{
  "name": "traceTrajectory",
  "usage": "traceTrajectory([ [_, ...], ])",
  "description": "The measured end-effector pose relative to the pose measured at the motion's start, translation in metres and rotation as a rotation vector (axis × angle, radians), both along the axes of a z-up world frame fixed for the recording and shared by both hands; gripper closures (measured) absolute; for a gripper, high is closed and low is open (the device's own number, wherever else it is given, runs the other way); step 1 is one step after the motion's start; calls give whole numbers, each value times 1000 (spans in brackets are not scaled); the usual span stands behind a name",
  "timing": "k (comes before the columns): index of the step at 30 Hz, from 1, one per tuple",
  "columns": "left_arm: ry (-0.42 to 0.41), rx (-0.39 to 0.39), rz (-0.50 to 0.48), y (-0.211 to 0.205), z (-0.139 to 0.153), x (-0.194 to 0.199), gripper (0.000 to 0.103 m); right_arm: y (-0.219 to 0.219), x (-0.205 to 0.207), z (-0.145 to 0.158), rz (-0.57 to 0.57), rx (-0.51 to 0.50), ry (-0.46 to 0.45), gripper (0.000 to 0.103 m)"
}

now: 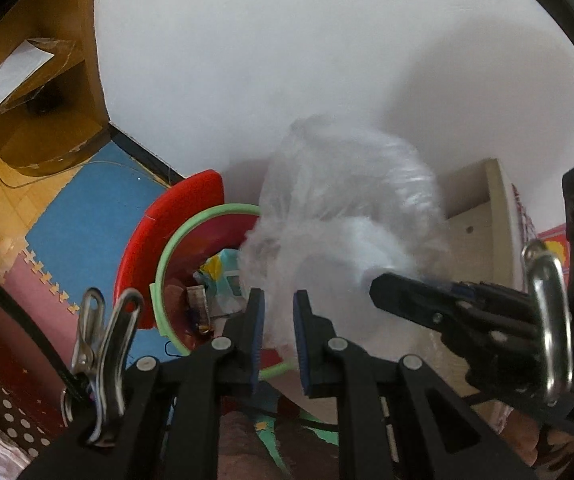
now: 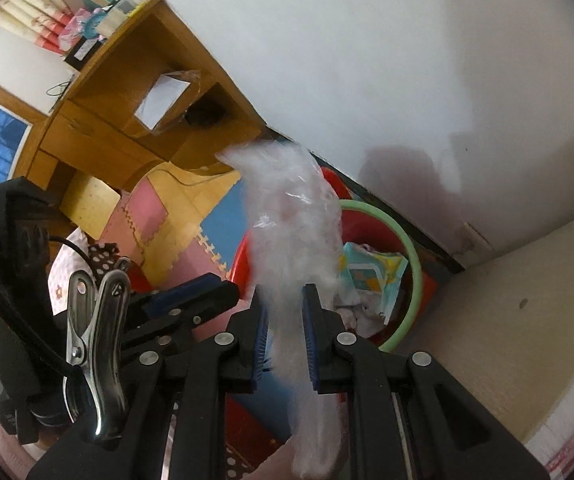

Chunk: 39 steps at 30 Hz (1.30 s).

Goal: Collect trash
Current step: 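Carry the wrapped plate with both grippers over the red bucket, then open both grippers to drop the wrapped plate into the bucket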

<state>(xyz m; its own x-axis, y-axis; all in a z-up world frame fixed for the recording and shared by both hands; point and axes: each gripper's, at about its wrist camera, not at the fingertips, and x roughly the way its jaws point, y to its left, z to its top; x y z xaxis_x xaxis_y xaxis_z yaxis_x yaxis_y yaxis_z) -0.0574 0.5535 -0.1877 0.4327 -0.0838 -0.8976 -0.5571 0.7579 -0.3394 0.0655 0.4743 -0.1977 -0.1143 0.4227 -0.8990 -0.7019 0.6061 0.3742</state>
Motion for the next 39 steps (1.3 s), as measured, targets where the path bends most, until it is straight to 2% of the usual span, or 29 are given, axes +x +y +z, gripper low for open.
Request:
traceTrajectory([
  [4,23,11,0,4,-4,0,81,0,4,-6,-7,-15,1,76],
  [10,53,11,-2,8,-10,-2,78,0,5,-6,-29,-26,3,75],
  [14,58,32,1,7,-6,-5,66,-2,3,-2,-34,-22,-8,75],
  [21,62,56,0,3,3,-9,65,-13,-7,11,-62,-2,-19,75],
  [28,48,81,-5,-6,18,-17,65,-31,-20,39,-73,39,-64,75],
  [39,19,125,32,-21,56,-35,65,-61,-42,84,-62,138,-114,75],
])
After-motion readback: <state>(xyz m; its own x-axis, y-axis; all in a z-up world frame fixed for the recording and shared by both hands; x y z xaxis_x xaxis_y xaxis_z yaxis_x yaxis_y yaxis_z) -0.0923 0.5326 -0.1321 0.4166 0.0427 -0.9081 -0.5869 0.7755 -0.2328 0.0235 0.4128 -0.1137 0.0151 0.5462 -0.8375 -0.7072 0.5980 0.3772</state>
